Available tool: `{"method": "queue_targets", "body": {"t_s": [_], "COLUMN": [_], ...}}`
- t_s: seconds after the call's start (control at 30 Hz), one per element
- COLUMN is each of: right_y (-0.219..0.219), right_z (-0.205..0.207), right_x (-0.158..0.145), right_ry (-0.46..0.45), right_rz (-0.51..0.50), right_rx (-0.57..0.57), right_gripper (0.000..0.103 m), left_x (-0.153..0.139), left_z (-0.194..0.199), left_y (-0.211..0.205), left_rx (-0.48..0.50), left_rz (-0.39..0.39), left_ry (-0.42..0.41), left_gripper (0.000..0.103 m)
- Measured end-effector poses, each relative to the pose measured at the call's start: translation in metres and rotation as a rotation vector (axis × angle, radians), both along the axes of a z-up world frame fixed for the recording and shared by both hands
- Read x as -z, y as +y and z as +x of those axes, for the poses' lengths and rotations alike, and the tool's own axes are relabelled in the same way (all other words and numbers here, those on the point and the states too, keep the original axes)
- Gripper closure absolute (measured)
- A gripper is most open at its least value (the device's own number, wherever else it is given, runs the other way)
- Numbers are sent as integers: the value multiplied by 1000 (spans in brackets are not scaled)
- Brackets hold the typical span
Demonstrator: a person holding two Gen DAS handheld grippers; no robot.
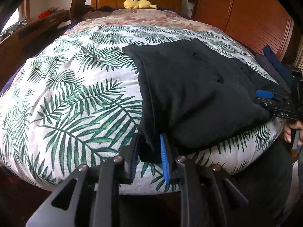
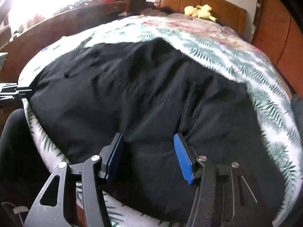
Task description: Fold large clothes
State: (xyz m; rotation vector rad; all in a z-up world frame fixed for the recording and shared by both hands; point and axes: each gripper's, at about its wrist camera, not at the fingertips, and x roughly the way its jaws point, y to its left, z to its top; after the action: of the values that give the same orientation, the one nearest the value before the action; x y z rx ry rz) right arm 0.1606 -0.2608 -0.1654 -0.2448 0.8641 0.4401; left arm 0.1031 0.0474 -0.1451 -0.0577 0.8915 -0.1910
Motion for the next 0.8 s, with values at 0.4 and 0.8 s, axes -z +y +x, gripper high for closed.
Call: {"method": "queue_targets", "body": {"t_s": [0.4,0.8], "right_y": [-1,-79], "right_z": [-4,-37], "right_x": [-5,-53], "right_ry": [-14,-118], "right_rz": [12,22], "right_rx": [11,163], "right_gripper": [47,47], "left_x": [-91,-176], "left_z": [9,54], "left_y": [-28,-184], "left_rx": [45,335], "left_rz": [-88,-101], "left_ry": [-245,-371], "left_gripper": [103,103]}}
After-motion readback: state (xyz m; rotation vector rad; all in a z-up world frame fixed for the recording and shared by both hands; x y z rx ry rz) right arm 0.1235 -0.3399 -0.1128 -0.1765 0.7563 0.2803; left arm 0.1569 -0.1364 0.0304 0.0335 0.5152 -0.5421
